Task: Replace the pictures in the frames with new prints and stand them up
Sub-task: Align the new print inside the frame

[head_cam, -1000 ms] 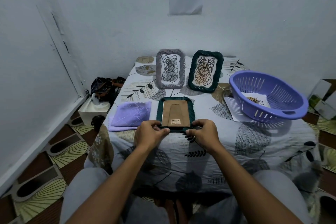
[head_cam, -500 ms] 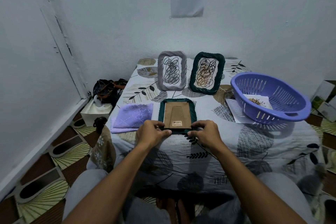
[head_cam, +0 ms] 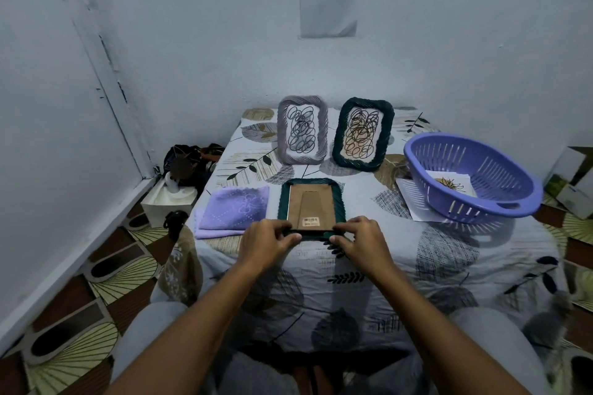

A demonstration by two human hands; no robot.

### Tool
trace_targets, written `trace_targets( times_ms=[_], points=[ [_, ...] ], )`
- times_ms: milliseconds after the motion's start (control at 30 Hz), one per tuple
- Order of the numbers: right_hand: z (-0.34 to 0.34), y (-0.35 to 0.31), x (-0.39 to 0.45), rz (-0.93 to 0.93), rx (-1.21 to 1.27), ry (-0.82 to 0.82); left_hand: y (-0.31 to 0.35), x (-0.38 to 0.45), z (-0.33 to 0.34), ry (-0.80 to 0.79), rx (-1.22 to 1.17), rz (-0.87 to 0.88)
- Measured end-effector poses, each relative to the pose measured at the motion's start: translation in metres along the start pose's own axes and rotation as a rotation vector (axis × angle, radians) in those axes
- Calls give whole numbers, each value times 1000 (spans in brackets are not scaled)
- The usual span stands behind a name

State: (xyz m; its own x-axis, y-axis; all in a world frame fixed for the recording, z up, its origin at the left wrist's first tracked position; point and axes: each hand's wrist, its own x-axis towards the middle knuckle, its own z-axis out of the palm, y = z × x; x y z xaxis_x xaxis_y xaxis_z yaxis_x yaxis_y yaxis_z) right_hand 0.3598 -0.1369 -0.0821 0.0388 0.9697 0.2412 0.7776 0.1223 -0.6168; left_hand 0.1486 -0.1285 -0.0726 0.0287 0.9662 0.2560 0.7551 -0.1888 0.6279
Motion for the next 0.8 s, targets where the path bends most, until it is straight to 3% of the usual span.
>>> trace_targets(
  times_ms=[200,433,800],
  points=[
    [0,-3,-4,17,-19,26,-6,3,3,-13,-65,-63],
    [-7,-5,3,74,-42,-81,-9,18,-2,-171,-47,-133],
    [-12,-7,9,96,-61,-166,-13,25,1,-208,-44,-134]
  ],
)
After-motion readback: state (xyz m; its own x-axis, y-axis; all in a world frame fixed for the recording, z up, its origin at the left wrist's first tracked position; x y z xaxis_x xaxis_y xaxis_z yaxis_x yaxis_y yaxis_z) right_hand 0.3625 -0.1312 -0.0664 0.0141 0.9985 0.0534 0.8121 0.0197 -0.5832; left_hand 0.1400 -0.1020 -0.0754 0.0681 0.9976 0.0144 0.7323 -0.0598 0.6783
